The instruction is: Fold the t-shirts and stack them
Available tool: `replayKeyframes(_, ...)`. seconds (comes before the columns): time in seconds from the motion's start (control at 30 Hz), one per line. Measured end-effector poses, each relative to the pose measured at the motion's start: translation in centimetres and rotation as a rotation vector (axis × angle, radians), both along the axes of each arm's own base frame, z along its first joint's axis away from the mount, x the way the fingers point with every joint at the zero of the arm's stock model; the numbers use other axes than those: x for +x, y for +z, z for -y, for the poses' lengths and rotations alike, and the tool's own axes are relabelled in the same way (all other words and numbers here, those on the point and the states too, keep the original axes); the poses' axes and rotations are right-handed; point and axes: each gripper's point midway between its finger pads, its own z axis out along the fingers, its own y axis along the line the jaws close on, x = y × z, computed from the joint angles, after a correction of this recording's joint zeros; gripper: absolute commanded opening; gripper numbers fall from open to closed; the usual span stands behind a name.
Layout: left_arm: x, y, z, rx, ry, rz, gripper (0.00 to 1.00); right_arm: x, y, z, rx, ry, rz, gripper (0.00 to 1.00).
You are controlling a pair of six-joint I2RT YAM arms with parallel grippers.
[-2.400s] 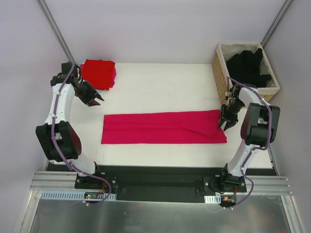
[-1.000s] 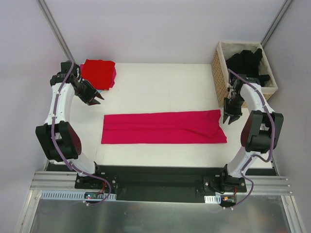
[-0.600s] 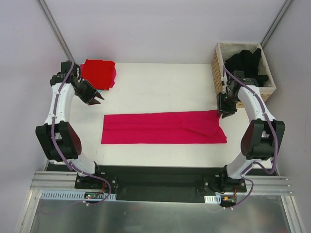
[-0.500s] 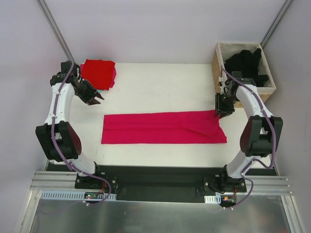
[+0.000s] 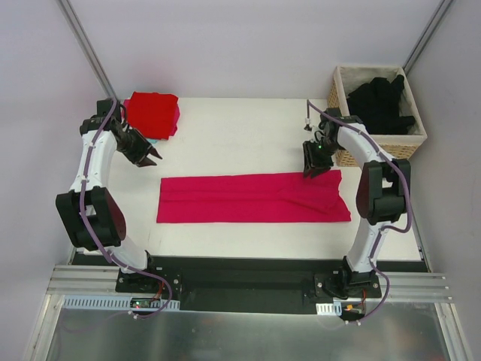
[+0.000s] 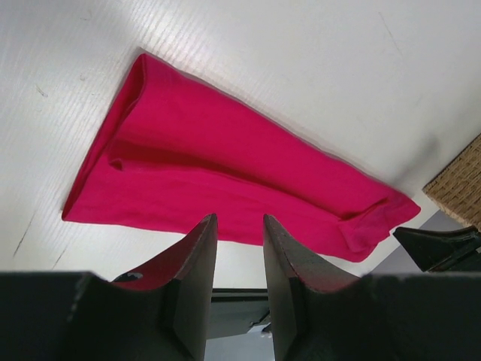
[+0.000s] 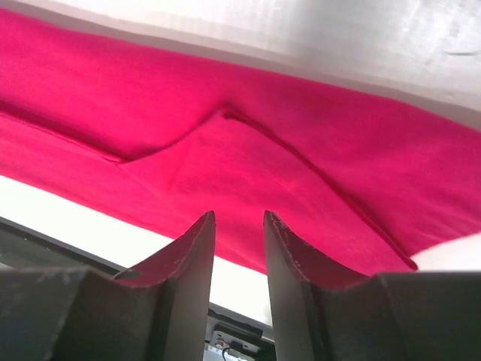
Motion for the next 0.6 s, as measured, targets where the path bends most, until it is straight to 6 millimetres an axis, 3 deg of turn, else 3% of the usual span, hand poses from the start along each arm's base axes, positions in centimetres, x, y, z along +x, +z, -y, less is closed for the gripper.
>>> replayKeyframes(0.3, 0.0, 0.0, 0.0, 0.000, 0.000, 0.000, 0.30, -0.3, -1.0, -1.9, 0.002, 0.048, -0.015, 0.36)
replayKeyframes(0.6, 0.0, 0.0, 0.0, 0.004, -0.010, 0.003, 0.30, 1.4, -2.5, -2.5, -0.006, 0.036, -0.020, 0.36)
